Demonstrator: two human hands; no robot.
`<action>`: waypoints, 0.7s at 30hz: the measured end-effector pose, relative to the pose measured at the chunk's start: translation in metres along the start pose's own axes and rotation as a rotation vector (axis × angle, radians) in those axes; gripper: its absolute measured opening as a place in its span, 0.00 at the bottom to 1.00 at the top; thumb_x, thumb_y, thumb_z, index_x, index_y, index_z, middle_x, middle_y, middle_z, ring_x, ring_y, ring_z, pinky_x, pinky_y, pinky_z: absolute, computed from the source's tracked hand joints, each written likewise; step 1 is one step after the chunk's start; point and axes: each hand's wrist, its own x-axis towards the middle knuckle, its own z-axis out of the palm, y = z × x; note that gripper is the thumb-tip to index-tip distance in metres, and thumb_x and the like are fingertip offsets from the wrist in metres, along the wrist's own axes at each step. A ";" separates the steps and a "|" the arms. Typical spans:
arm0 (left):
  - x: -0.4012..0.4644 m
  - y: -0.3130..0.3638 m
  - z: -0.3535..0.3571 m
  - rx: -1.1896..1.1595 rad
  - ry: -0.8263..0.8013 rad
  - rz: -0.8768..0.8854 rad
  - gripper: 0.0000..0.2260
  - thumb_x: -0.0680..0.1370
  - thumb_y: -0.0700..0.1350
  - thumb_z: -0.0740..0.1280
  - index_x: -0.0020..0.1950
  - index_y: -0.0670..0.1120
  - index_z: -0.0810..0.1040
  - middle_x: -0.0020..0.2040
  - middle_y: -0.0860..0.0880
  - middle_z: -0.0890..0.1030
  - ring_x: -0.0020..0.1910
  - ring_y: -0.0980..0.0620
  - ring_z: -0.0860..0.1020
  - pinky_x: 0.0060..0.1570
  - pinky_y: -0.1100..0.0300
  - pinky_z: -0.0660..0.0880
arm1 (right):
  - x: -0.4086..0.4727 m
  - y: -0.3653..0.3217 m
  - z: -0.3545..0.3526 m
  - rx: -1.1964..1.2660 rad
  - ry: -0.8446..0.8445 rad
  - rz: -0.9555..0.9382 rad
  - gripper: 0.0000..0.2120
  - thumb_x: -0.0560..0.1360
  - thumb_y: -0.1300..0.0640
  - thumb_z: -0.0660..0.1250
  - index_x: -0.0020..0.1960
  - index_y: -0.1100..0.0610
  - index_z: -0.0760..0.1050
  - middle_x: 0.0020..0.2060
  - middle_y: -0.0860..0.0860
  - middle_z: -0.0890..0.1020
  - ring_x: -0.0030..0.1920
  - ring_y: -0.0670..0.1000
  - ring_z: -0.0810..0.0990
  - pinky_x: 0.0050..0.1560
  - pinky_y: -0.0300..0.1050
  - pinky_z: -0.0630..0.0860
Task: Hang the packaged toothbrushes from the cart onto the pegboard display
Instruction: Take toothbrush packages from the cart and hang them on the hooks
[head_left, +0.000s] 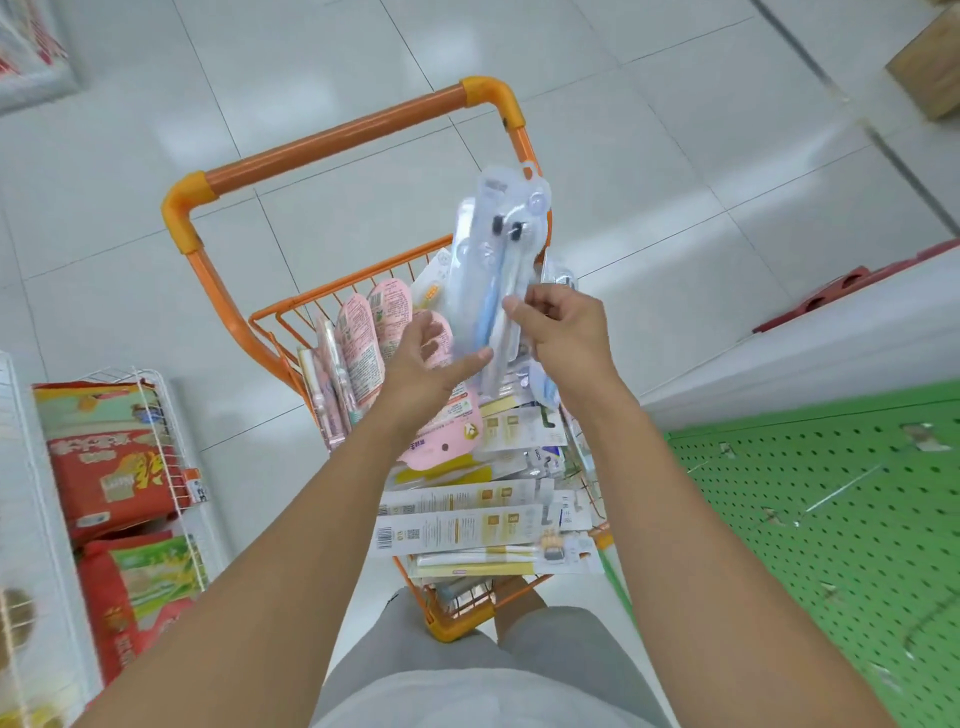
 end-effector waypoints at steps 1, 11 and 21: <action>0.002 0.001 0.001 -0.020 -0.064 0.006 0.33 0.71 0.50 0.79 0.71 0.57 0.68 0.63 0.59 0.78 0.61 0.60 0.77 0.59 0.58 0.75 | -0.001 0.000 -0.003 0.071 -0.102 0.041 0.06 0.76 0.58 0.73 0.49 0.61 0.81 0.34 0.52 0.76 0.31 0.46 0.72 0.31 0.35 0.70; -0.008 -0.004 0.012 0.021 -0.011 0.042 0.15 0.72 0.44 0.78 0.56 0.53 0.80 0.51 0.55 0.85 0.47 0.58 0.84 0.45 0.62 0.80 | 0.055 0.089 -0.043 -0.735 -0.023 0.409 0.23 0.83 0.47 0.61 0.70 0.62 0.71 0.65 0.59 0.76 0.65 0.60 0.75 0.53 0.45 0.68; -0.011 -0.009 0.031 0.053 -0.075 0.009 0.14 0.74 0.44 0.76 0.53 0.58 0.78 0.49 0.60 0.82 0.47 0.63 0.81 0.46 0.64 0.78 | 0.016 0.125 -0.098 -0.638 0.032 0.444 0.24 0.86 0.47 0.48 0.45 0.61 0.74 0.48 0.59 0.76 0.52 0.60 0.76 0.53 0.49 0.69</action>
